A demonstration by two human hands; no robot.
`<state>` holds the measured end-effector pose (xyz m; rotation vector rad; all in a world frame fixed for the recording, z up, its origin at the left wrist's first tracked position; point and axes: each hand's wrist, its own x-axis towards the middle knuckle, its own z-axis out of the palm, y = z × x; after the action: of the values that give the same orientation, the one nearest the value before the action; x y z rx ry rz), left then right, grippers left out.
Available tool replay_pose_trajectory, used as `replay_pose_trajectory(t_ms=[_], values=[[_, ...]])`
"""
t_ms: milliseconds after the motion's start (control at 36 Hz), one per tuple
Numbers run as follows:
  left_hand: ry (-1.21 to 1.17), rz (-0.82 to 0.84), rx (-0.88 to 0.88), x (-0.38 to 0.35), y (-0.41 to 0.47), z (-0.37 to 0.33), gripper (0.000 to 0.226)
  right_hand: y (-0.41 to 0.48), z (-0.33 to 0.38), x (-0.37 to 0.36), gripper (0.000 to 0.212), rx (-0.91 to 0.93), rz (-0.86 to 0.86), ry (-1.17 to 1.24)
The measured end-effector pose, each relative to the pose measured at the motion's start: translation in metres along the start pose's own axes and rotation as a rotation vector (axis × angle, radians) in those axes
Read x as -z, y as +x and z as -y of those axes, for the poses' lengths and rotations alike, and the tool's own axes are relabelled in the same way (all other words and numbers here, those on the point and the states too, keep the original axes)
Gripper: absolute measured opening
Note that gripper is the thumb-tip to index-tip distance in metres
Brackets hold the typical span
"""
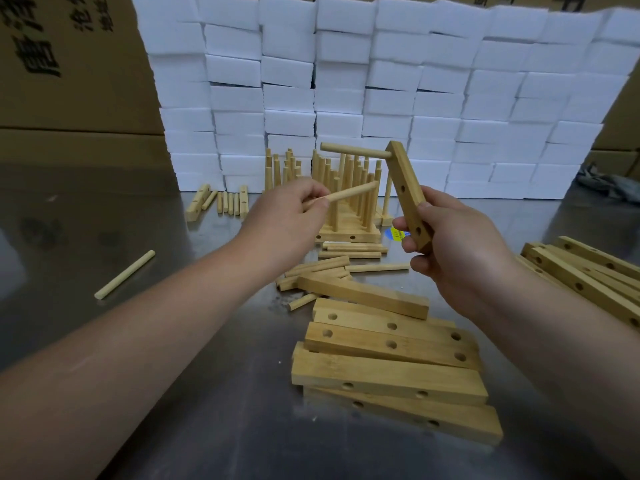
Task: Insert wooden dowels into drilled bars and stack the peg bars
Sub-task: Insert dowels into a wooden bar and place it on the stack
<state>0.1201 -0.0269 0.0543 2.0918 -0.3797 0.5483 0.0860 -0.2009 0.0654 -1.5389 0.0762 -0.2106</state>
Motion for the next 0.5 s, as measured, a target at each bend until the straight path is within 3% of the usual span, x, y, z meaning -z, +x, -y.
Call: replay_pose_trajectory(t_ms=[500], values=[[0.053, 0.000, -0.105, 0.000, -0.006, -0.014, 0.024, -0.005, 0.001, -0.002, 0.039, 0.046, 0.056, -0.059]])
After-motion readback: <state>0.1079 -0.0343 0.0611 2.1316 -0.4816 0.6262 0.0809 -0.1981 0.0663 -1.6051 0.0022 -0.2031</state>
